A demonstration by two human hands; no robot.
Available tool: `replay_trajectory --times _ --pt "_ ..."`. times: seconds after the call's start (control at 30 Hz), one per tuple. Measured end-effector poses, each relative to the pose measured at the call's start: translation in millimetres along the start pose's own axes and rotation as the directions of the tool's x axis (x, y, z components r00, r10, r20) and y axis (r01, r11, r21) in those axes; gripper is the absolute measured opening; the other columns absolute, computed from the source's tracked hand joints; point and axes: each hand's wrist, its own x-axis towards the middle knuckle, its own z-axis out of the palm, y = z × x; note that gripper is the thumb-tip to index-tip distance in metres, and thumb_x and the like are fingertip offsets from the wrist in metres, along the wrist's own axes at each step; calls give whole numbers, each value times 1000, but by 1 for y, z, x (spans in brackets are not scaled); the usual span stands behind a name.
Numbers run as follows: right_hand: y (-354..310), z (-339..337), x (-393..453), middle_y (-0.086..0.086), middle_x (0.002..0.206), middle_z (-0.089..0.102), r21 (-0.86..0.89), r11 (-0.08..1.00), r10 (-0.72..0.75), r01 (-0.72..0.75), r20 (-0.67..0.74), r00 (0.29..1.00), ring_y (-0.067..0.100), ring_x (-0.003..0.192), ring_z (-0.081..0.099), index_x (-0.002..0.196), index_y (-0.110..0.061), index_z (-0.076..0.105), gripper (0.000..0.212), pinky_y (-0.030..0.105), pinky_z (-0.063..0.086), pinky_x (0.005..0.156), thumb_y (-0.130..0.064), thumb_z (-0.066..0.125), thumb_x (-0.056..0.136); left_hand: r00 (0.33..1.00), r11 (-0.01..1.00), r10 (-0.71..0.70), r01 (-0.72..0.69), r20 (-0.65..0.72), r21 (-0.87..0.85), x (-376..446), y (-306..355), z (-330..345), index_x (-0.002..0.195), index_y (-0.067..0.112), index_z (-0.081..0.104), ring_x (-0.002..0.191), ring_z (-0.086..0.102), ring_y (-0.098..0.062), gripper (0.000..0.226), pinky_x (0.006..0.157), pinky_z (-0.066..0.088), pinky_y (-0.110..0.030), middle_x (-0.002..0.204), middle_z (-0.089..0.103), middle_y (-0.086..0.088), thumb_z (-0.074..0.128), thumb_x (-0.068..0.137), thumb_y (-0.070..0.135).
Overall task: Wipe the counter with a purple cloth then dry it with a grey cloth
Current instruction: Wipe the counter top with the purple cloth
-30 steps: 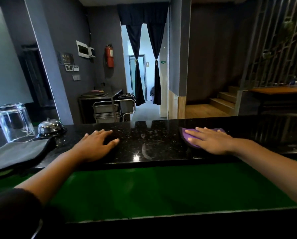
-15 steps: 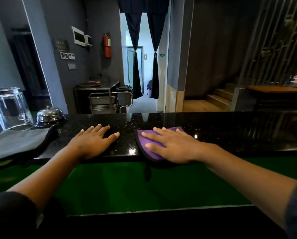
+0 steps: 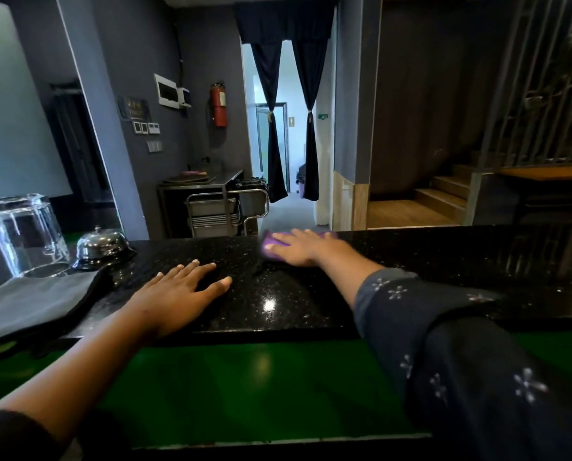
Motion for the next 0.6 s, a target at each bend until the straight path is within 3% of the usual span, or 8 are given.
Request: replay_trajectory --times 0.1,0.2,0.3,0.4,0.5,0.6 --pt "87 -8 2 4 162 6 36 973 228 -227 -32 973 36 147 7 151 -44 10 94 66 3 112 -87 14 68 1000 1000 -3 3 -8 -4 1 0 1 149 39 10 147 4 -13 78 118 1 -39 160 3 5 13 80 73" --pt "164 -13 -10 4 163 2 63 909 414 -411 -41 909 34 148 2 151 -45 9 75 63 -1 114 -79 17 84 1000 1000 -15 15 -24 18 3 2 2 149 39 10 147 6 -14 73 118 3 -39 160 5 4 15 83 71" --pt "172 -15 -16 4 163 -4 58 886 462 -460 -23 887 33 148 -3 151 -45 5 64 61 -4 114 -69 16 93 999 999 -30 31 -27 38 4 5 2 150 37 8 147 5 -15 69 118 3 -39 160 4 3 16 88 67" --pt "130 -12 -21 7 162 -6 37 917 397 -396 -9 918 36 147 -5 152 -42 1 71 64 -4 113 -72 15 90 999 998 -49 50 -22 45 4 8 1 150 36 9 147 6 -17 69 118 4 -40 160 5 2 17 89 67" --pt "67 -4 -39 9 162 -9 20 983 185 -184 -22 983 36 147 -7 152 -41 -1 69 65 -7 112 -72 13 90 998 998 -55 55 -11 40 2 10 -3 151 34 11 147 6 -18 69 117 4 -41 160 5 1 18 90 66" --pt "10 9 -77 7 162 -7 2 999 -48 48 13 999 32 148 -5 151 -44 1 64 62 -7 113 -68 14 93 998 998 -55 56 -10 23 -3 13 -3 151 33 13 147 7 -20 68 118 4 -42 160 6 0 19 91 65"
